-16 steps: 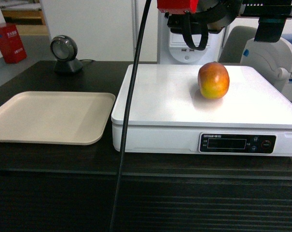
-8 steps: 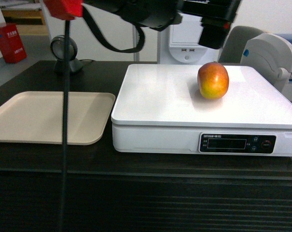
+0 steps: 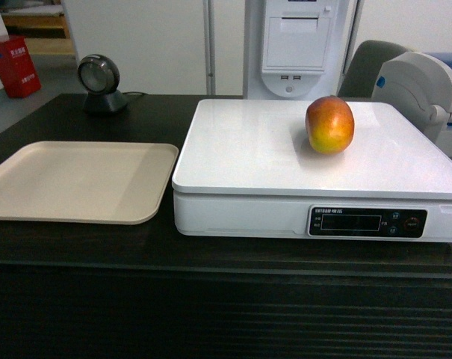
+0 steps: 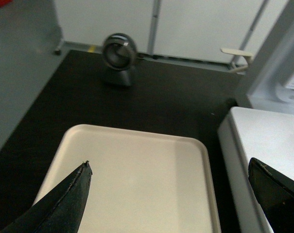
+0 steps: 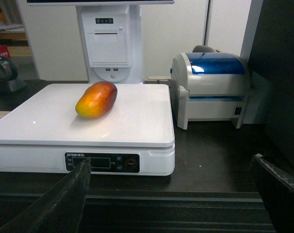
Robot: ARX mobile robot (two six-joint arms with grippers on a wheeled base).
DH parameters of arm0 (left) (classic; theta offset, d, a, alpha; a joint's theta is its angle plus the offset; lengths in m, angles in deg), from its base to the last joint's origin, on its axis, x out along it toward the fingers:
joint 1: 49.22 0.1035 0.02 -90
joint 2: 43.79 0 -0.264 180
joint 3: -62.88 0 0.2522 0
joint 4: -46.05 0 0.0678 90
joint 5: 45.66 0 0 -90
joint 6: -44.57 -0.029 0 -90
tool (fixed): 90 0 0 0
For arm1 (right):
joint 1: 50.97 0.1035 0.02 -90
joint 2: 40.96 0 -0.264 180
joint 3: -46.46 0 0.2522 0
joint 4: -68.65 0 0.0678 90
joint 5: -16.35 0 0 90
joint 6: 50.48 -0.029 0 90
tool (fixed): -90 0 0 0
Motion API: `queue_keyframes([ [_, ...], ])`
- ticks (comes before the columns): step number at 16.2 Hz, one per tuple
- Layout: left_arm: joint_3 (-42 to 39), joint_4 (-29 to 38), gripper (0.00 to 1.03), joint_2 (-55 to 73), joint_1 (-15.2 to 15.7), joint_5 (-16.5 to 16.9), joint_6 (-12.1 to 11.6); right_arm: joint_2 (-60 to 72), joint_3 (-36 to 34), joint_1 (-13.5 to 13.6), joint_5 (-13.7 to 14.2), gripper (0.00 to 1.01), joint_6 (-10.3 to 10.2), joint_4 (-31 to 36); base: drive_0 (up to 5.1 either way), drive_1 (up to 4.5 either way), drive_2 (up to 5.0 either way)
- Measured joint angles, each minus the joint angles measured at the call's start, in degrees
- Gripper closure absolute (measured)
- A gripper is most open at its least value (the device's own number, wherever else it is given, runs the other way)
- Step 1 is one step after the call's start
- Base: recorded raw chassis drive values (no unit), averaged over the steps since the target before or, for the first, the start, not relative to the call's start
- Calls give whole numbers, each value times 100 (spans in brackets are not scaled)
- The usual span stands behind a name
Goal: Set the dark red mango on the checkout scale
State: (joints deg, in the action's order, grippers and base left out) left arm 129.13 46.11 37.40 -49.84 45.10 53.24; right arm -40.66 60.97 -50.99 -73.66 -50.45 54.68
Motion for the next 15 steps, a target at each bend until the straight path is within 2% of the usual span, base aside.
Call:
queue_keyframes([
  [1, -376, 107, 5, -417, 260, 17, 28, -2, 0, 0, 0, 3, 0, 2, 0, 0, 0],
  [2, -876, 361, 5, -1043, 511, 243, 55, 0, 0, 0, 0, 3, 0, 2, 0, 0, 0],
  [3, -1255, 516, 5, -1543, 621, 267, 31, 0, 0, 0, 0, 3, 0, 0, 0, 0, 0],
  [5, -1864, 656, 5, -2173, 713, 210, -260, 0, 0, 0, 0, 3, 0, 0, 0, 0, 0],
  [7, -2159, 509, 5, -2485, 776, 199, -463, -2, 0, 0, 0, 3, 0, 0, 0, 0, 0],
  [8, -2465, 1220, 15, -2640, 804, 459, -619, 0, 0, 0, 0, 3, 0, 0, 0, 0, 0],
  [9, -2850, 1545, 27, -2935, 697, 518, -721, 0, 0, 0, 0, 3, 0, -2, 0, 0, 0],
  [10, -3200, 1622, 40, -3150, 546, 444, -761, 0, 0, 0, 0, 3, 0, 0, 0, 0, 0],
  [12, -3716, 1648, 64, -3475, 92, -33, -765, 0, 0, 0, 2, 3, 0, -4, 0, 0, 0],
  [15, -4269, 1633, 101, -4133, 66, -81, -763, 0, 0, 0, 0, 3, 0, -2, 0, 0, 0],
])
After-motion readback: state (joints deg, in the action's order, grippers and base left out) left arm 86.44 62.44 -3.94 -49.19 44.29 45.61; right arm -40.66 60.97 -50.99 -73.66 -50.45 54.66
